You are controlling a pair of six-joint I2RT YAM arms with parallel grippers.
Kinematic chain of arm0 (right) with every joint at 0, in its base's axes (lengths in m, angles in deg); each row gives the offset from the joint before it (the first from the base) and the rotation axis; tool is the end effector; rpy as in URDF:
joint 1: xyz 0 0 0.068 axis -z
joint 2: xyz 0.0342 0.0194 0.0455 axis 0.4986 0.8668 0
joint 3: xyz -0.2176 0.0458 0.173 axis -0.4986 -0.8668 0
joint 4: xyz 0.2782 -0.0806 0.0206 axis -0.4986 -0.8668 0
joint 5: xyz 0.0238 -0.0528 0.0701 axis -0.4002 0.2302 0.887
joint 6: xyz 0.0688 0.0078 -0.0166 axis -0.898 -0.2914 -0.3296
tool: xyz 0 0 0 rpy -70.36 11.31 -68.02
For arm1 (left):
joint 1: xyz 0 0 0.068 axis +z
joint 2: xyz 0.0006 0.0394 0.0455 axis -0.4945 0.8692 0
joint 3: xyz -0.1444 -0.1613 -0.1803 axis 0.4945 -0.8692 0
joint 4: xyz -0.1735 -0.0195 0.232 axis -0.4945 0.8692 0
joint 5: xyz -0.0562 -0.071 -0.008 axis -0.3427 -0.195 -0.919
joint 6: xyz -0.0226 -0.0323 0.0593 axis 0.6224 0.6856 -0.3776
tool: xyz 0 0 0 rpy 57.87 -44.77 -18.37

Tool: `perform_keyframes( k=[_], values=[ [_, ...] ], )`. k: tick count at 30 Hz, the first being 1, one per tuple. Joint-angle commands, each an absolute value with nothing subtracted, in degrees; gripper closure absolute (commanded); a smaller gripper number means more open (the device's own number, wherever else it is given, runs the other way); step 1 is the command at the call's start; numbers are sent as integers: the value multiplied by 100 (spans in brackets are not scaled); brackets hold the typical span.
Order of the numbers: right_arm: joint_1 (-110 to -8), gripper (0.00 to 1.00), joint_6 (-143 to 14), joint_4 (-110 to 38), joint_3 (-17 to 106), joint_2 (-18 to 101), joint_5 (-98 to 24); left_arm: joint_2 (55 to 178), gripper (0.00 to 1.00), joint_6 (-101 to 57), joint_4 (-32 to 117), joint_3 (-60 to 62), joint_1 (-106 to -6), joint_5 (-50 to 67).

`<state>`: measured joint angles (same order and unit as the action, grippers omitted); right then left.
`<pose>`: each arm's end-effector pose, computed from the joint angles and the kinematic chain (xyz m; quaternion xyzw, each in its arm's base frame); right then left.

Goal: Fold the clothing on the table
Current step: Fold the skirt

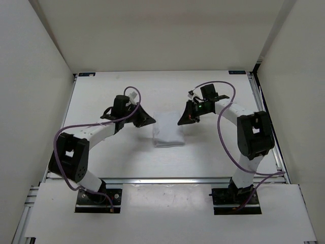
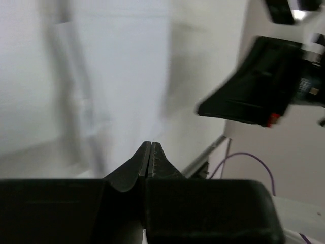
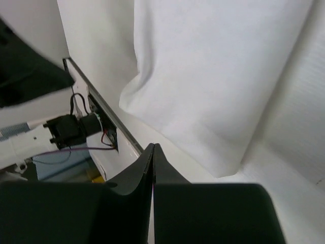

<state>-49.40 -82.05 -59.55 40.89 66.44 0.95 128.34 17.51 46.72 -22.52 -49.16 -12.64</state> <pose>0.3805 0.1790 0.1765 -0.0722 0.8895 0.4397 0.1015 0.3238 -0.1452 0.1801 -0.1365 0.8752 -0.4207 0.1958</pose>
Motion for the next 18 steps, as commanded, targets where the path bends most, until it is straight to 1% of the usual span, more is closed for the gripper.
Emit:
perform_keyframes(
  k=[1, 4, 7, 9, 11, 14, 18],
  values=[
    [-4820, 100, -8601, -5484, 4043, 6363, 10, 13136, 100, 2141, 4051, -1600, -5423, -1569],
    [-4723, 100, -8610, -5449, 4060, 6345, 1, 13497, 100, 2403, 3651, -1791, -5547, -1586],
    [-4722, 100, -8584, -5580, 4069, 6372, -16, 13919, 100, 2615, 3157, -2449, -5548, -1743],
    [-4687, 100, -8618, -5545, 3938, 6389, 19, 14261, 100, 2668, 3007, -2687, -5548, -1876],
    [-4696, 99, -8654, -5405, 3868, 6337, 28, 14394, 100, 2520, 3172, -2846, -5539, -1676],
    [-4696, 100, -8733, -5352, 3762, 6310, 28, 14273, 100, 2098, 3691, -3084, -5451, -1244],
    [-4731, 100, -8768, -5343, 3788, 6415, 107, 13869, 100, 1930, 3832, -3435, -5301, -997]
  ],
)
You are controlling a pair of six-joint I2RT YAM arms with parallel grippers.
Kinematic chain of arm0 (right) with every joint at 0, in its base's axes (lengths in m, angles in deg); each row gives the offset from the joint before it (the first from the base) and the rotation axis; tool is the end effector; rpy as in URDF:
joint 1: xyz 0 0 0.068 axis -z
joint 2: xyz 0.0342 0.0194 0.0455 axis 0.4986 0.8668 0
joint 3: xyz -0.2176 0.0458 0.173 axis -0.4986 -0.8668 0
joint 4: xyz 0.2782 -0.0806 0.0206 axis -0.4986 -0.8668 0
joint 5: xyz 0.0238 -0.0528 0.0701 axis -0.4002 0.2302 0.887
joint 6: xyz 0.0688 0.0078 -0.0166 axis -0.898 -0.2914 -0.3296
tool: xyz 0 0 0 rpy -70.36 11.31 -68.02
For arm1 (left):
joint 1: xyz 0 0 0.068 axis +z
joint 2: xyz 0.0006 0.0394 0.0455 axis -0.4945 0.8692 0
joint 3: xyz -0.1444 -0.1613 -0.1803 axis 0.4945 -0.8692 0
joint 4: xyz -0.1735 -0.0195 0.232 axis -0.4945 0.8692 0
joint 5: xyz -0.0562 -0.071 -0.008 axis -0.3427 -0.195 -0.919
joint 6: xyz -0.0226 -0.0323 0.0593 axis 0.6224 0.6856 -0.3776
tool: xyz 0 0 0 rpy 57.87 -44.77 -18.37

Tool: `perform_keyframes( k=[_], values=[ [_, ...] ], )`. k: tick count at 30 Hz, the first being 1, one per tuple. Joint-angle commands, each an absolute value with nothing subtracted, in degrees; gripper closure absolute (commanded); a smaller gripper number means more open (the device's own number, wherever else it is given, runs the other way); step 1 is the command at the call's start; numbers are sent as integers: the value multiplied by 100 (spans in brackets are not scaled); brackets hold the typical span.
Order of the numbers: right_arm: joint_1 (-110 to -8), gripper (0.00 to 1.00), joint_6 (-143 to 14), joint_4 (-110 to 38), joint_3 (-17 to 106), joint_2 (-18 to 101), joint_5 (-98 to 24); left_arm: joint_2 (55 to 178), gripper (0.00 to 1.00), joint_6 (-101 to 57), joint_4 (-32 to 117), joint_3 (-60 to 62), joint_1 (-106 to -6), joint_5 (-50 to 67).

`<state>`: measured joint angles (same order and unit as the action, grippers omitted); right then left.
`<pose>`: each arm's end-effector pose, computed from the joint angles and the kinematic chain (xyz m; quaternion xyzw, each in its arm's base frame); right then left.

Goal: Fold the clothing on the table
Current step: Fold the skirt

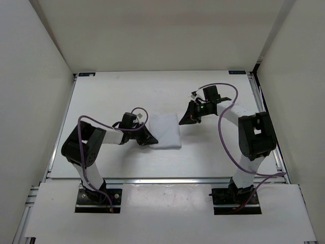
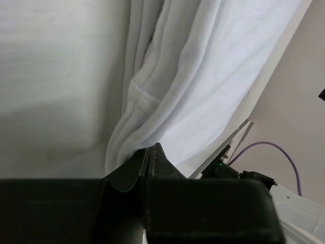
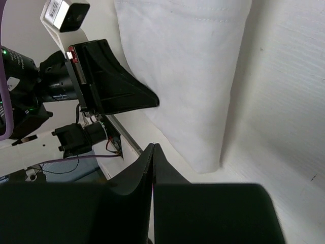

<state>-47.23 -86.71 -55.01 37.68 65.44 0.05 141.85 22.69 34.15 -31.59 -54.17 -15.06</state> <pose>0.3829 0.1625 0.1698 -0.0247 0.8902 0.4407 0.1128 0.2912 -0.1668 0.0740 -0.1582 0.8968 -0.4055 0.0788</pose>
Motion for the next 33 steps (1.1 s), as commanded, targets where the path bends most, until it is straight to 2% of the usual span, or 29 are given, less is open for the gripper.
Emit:
perform_keyframes(
  k=[1, 5, 11, 15, 19, 23, 29, 31, 32, 33],
  values=[
    [-4749, 100, -8760, -5369, 3840, 6520, 185, 13781, 100, 1895, 3815, -3523, -5249, -919],
    [-4898, 100, -8803, -5325, 4016, 6906, 405, 13508, 100, 1921, 3762, -3769, -5126, -944],
    [-4986, 100, -8576, -5606, 4271, 7050, 20, 12972, 100, 1773, 4068, -3244, -5029, -1427],
    [-4820, 100, -8478, -5624, 4167, 6198, -454, 12155, 78, 905, 5331, -2505, -4643, -1261],
    [-4416, 100, -8548, -5598, 3588, 5442, -491, 11707, 68, -107, 6529, -2231, -4440, -375],
    [-3985, 100, -8426, -5642, 2718, 4887, -649, 11162, 60, -653, 7119, -2765, -4326, 251],
    [-3370, 100, -8706, -5186, 1329, 3807, -464, 10485, 60, -830, 7392, -3488, -4115, 392],
    [-3220, 100, -8707, -5176, 1047, 3666, -394, 10396, 74, -830, 7453, -3698, -3957, 155],
    [-3159, 97, -8707, -5228, 950, 3604, -359, 10352, 74, -882, 7532, -3734, -3922, 111],
    [-3141, 88, -8672, -5237, 871, 3533, -298, 10274, 72, -935, 7559, -3726, -3922, 102]
  ],
)
